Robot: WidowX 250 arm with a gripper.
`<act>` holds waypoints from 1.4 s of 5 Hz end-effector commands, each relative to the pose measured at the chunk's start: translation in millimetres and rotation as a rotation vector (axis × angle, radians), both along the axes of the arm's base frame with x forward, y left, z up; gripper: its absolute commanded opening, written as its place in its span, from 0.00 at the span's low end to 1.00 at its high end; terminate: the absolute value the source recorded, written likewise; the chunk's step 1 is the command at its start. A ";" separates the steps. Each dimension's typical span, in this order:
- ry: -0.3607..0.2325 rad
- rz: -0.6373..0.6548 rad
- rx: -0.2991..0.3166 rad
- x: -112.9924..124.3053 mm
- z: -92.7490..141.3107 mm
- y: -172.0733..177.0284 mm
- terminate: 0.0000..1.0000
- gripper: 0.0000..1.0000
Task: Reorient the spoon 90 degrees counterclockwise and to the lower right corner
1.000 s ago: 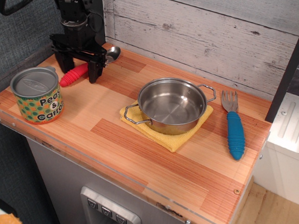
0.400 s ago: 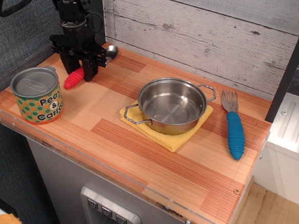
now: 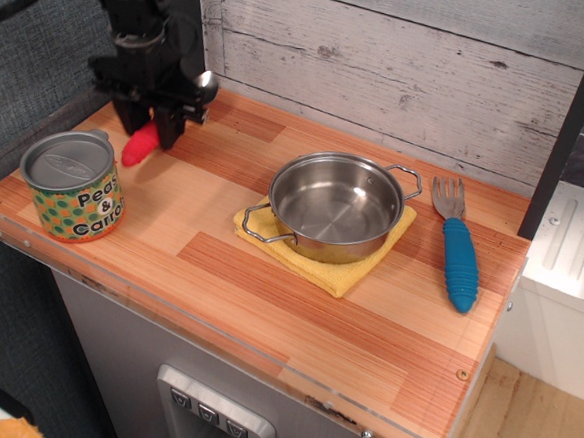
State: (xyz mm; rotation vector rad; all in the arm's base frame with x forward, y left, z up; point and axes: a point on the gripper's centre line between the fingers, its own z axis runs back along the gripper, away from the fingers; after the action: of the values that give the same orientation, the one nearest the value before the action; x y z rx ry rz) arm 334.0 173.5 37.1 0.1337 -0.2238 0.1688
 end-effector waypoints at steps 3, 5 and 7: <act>-0.106 0.162 -0.024 -22.3 72.9 -42.9 0.00 0.00; -0.129 0.374 -0.025 -50.3 79.6 -92.2 0.00 0.00; -0.170 0.765 -0.006 -70.0 71.3 -137.4 0.00 0.00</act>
State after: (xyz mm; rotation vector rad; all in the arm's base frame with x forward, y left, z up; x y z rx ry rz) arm 252.1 37.3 95.1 0.2118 -0.2942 0.9665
